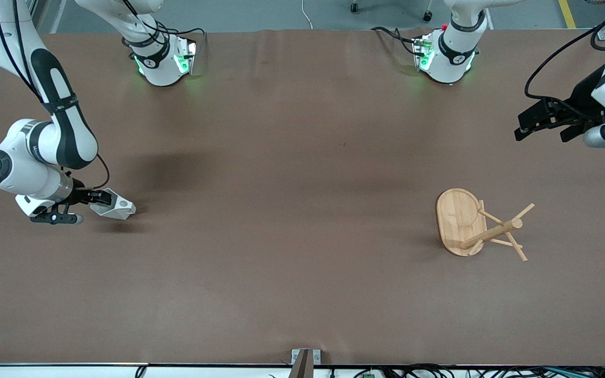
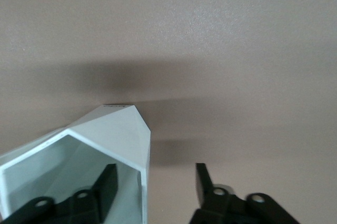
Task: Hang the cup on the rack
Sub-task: 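Lower the right gripper and grasp the white cup's rim, then lift the cup with the right gripper while the left gripper approaches it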
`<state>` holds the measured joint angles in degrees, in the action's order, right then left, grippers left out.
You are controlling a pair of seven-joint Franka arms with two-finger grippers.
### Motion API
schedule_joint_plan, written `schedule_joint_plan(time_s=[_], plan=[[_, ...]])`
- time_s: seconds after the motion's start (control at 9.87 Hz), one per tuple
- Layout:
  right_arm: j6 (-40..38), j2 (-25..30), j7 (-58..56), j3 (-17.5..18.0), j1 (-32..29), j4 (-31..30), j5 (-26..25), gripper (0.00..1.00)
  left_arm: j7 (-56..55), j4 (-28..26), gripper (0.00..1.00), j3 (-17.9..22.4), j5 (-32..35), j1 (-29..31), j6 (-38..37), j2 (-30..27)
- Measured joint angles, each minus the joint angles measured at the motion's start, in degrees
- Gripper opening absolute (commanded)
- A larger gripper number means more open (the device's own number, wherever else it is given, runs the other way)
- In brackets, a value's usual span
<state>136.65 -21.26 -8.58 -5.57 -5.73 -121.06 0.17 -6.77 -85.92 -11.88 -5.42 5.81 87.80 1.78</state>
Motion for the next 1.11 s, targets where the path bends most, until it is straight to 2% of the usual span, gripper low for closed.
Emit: schedule_joint_plan(time_s=[0.1, 0.2, 0.61, 0.71, 0.91, 1.11], plan=[[0.04, -0.23, -0.02, 0.08, 0.00, 0.00, 0.87, 0.12, 0.02, 0.03, 1.00, 0.00, 0.00, 0.02, 0.00, 0.13], [0.04, -0.23, -0.03, 0.17, 0.01, 0.02, 1.79, 0.02, 0.02, 0.25, 1.00, 0.00, 0.00, 0.03, -0.02, 0.12], [-1.94, -0.05, -2.14, 0.26, 0.01, 1.46, 2.67, 0.00, 0.20, 0.63, 1.00, -0.94, -0.03, -0.19, -0.06, 0.10], [-6.04, 0.04, -3.24, 0.30, 0.04, 3.51, 2.69, 0.01, 0.20, 0.75, 1.00, -2.11, -0.03, -0.31, -0.09, 0.08], [-19.84, 1.15, -3.72, 0.53, 0.35, 12.72, 2.86, 0.01, 0.23, 0.78, 1.00, -4.88, -0.05, -0.75, -0.15, 0.15], [-29.01, 2.97, -3.73, 0.70, 1.00, 19.62, 5.59, 0.00, 0.29, 0.71, 1.00, -9.88, -0.09, -1.31, 0.70, 1.53]])
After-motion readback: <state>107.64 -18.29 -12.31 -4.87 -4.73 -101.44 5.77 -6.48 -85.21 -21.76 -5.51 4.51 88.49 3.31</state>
